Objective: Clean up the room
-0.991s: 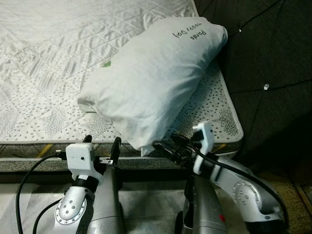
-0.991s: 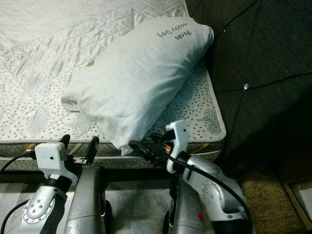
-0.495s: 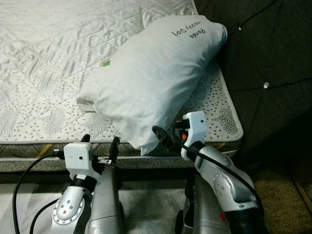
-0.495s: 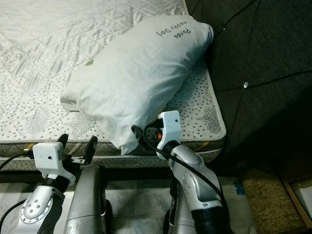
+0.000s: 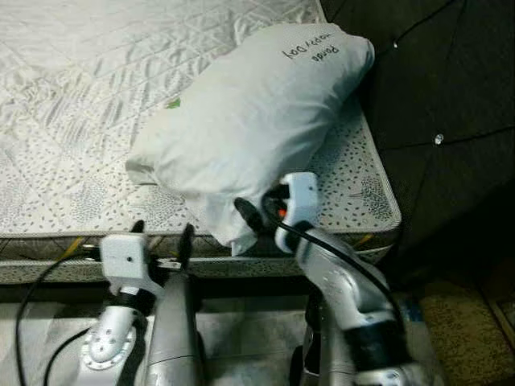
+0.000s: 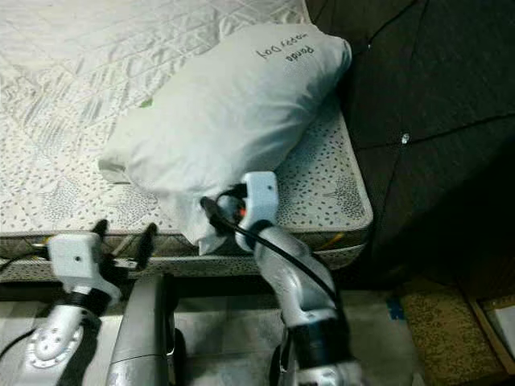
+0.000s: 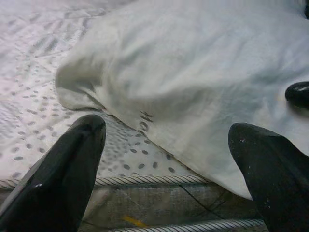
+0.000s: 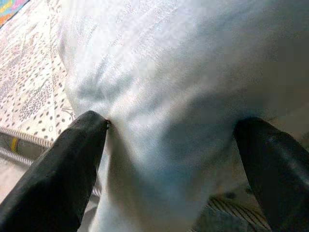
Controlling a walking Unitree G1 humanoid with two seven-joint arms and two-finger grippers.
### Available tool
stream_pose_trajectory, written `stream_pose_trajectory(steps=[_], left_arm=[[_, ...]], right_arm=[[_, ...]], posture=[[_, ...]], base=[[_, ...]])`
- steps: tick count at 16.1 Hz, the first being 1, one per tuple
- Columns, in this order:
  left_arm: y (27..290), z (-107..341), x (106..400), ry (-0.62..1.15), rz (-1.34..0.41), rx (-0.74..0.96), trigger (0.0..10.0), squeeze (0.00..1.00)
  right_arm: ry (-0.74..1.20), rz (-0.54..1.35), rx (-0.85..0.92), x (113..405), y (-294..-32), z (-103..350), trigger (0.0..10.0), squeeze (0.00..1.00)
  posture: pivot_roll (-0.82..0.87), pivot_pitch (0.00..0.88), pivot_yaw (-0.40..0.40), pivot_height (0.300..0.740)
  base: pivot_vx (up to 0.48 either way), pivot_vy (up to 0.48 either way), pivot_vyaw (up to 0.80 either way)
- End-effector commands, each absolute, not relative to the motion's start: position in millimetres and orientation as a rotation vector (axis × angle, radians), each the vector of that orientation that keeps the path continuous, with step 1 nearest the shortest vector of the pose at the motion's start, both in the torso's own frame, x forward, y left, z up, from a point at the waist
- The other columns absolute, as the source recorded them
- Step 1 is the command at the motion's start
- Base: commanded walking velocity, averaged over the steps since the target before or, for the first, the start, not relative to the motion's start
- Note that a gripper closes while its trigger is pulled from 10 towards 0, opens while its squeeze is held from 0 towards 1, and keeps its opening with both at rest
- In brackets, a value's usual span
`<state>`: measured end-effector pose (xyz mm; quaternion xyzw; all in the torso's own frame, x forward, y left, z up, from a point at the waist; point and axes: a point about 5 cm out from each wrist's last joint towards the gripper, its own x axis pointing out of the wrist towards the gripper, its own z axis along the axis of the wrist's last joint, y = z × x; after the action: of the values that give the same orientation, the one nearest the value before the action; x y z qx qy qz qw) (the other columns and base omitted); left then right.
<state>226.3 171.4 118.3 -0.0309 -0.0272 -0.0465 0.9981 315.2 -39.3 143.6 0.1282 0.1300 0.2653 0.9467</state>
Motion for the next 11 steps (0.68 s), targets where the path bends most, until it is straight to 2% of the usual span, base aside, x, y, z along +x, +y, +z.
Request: stream_pose_trajectory(steps=[1, 2, 3, 7, 11], left_arm=[[176, 118, 223, -0.043, -0.084, -0.052, 10.0, 0.0], [177, 118, 222, -0.043, -0.081, -0.051, 10.0, 0.0], [176, 118, 221, -0.041, -0.078, -0.052, 10.0, 0.0], [172, 118, 221, -0.039, -0.079, -0.063, 10.0, 0.0], [175, 119, 224, -0.039, -0.082, -0.057, 10.0, 0.0]], right_arm=[[0.271, 0.541, 0.267, 316, -34, 143, 10.0, 0.0], [0.27, 0.539, 0.277, 317, -28, 144, 10.0, 0.0], [0.258, 0.521, 0.315, 321, -18, 149, 0.0, 0.0], [0.222, 0.493, 0.365, 328, 3, 164, 0.0, 0.0], [0.212, 0.48, 0.371, 331, 2, 162, 0.0, 0.0]], posture=[[0.18, 0.241, -0.02, 0.543], [0.18, 0.242, -0.02, 0.543], [0.18, 0.243, -0.021, 0.543], [0.18, 0.244, -0.019, 0.543], [0.18, 0.23, -0.006, 0.543]], base=[[0.0, 0.0, 0.0], [0.0, 0.0, 0.0], [0.0, 0.0, 0.0], [0.0, 0.0, 0.0], [0.0, 0.0, 0.0]])
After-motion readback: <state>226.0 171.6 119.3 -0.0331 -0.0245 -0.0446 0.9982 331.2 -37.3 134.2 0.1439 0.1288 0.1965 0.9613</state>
